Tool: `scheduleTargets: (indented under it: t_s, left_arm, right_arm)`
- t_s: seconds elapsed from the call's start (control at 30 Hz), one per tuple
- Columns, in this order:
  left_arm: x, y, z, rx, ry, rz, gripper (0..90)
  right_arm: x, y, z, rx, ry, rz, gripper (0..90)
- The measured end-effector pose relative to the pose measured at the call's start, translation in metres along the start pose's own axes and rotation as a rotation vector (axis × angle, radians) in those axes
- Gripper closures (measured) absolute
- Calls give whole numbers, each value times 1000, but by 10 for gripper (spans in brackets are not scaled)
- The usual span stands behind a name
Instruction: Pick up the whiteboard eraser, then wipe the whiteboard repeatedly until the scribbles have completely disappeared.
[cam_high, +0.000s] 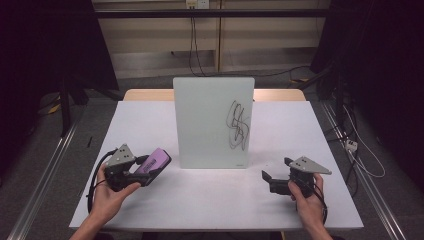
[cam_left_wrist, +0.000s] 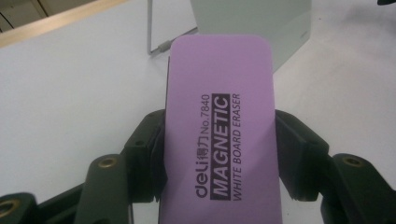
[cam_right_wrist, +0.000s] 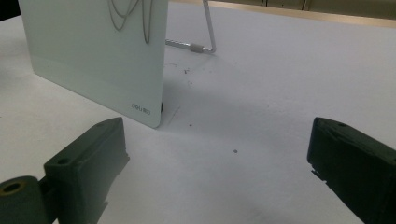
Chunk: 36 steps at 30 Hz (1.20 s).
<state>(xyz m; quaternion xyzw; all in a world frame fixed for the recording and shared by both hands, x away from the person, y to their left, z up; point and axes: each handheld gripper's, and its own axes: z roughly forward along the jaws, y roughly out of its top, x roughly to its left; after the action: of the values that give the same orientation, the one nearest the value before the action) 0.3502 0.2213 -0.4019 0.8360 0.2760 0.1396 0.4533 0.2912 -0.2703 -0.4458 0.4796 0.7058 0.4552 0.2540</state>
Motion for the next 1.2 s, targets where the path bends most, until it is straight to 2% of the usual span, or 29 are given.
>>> scheduleTargets:
  t_s: [0.17,0.23,0.47,0.7,0.73,0.9,1.13,1.2]
  left_arm:
    - [-2,0,-1,-26,-10,7,409]
    - [-3,0,-1,-37,-20,-3,409]
    - [-8,2,-1,-47,-36,1,409]
    - [-17,16,2,-78,-32,21,410]
    - [-19,19,3,-81,-42,28,409]
    - [-27,31,12,-77,-56,68,410]
    - [-35,48,28,-81,-81,72,409]
    - [-37,55,33,-83,-74,85,409]
  right_arm:
    - [0,0,0,-1,-1,4,41]
    - [-1,1,2,1,-7,9,50]
    - [2,1,3,3,3,4,44]
    - [2,1,2,1,12,-4,46]
    - [2,1,1,0,15,-8,46]
    - [3,1,0,-5,22,-11,45]
    - [3,1,1,-4,25,-10,45]
    - [3,1,1,-3,26,-13,45]
